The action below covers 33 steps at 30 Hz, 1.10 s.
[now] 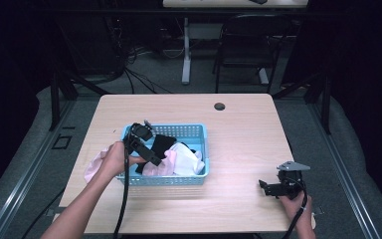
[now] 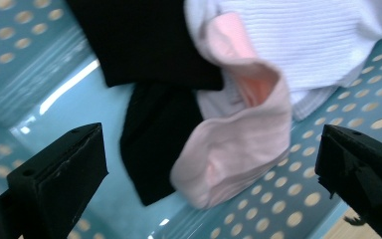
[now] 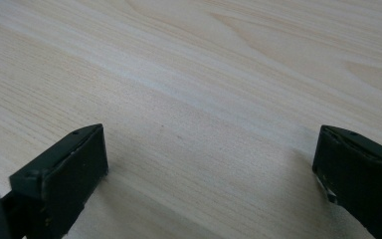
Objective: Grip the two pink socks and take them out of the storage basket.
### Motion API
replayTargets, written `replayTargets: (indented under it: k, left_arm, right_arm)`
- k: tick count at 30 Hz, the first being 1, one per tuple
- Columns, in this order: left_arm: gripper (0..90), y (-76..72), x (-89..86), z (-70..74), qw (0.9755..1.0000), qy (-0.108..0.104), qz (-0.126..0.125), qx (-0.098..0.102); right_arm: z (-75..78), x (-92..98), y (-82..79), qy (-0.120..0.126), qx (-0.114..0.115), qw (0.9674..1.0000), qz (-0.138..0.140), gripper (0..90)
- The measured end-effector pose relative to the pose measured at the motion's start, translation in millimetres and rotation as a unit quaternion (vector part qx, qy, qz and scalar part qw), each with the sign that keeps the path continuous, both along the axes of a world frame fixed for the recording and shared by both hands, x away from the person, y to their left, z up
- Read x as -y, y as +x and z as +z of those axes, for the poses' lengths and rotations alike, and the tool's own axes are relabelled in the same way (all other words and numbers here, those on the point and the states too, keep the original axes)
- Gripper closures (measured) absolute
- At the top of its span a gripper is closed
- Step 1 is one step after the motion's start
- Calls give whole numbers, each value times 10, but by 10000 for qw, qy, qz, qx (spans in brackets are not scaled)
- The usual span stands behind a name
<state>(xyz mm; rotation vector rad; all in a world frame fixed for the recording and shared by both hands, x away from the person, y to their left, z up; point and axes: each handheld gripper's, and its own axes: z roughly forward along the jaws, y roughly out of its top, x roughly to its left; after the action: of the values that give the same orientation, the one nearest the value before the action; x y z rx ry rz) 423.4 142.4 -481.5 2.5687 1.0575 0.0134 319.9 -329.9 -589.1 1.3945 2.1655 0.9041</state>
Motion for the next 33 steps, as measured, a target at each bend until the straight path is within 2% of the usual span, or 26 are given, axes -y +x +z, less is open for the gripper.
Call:
replayTargets:
  k: [2, 4, 11, 14, 18, 27, 29, 33]
  left_arm:
    - [1, -15, 93, -45, 9998, 129, -129, -65]
    - [1, -20, 163, -81, 9996, 173, -197, -107]
    - [14, 6, 296, -186, 9996, 148, -200, -143]
    - [104, 13, 335, -232, 9995, 150, -216, -154]
    - [303, 11, 366, -258, 9996, 192, -199, -104]
    - [646, -13, 363, -283, 9992, 166, -309, -169]
    - [695, -16, 348, -303, 9987, 112, -429, -266]
    - [786, -22, 324, -309, 9986, 120, -436, -267]
  right_arm:
    - [0, -1, -1, -3, 7, 10000, -15, 4]
    - [-1, -1, -1, -1, 11, 10000, -12, 4]
    - [0, 1, 0, 0, 2, 10000, 1, 4]
    - [0, 1, 0, -1, 4, 10000, 1, 4]
    - [0, 1, 0, -1, 4, 10000, 2, 4]
    - [-1, 0, 0, 1, 6, 10000, -2, 4]
    - [-1, 0, 0, -1, 5, 10000, -1, 4]
    - [-1, 0, 0, -1, 6, 10000, -2, 4]
